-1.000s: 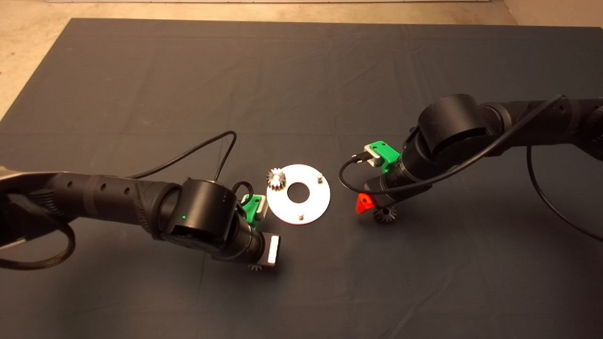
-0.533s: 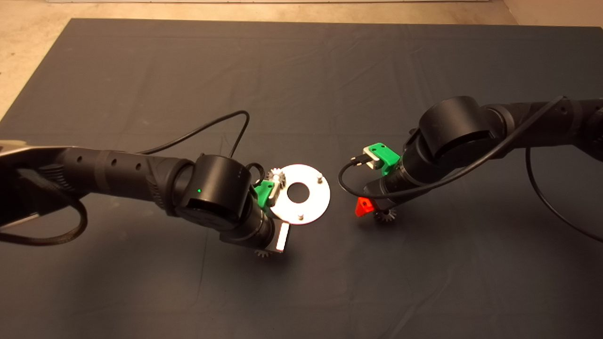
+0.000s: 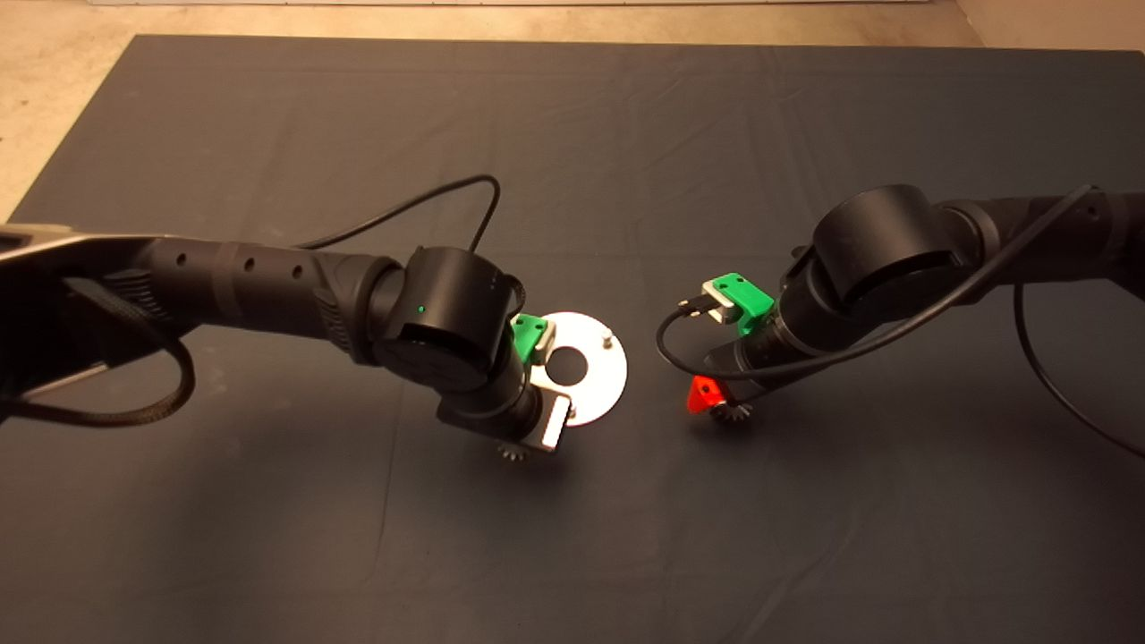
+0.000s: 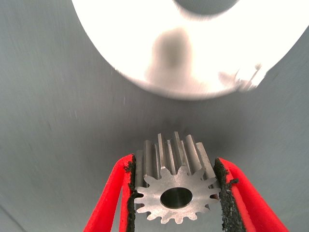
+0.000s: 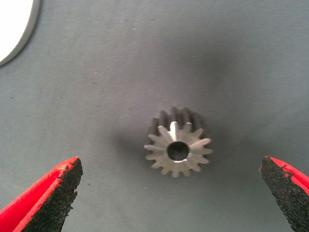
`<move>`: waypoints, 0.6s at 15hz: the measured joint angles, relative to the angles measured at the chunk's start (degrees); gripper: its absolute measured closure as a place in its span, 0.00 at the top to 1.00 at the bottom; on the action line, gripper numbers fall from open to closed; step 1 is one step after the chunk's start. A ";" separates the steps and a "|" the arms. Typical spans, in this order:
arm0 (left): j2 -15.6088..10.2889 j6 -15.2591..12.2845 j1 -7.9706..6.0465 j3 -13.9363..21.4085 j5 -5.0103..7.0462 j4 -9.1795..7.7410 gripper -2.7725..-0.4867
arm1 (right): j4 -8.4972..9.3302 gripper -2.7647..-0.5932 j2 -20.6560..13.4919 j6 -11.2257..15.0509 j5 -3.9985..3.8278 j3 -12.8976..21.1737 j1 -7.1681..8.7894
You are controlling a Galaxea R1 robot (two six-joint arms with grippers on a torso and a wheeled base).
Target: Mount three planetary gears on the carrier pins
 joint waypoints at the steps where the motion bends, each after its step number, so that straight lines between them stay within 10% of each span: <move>1: 0.52 0.72 -0.34 -0.89 0.00 -0.37 0.18 | 0.00 1.00 -0.25 0.00 0.01 0.36 -0.02; 9: 3.01 5.30 -4.63 -5.71 0.00 -5.07 0.18 | 0.00 1.00 -1.58 0.00 0.02 1.36 -0.02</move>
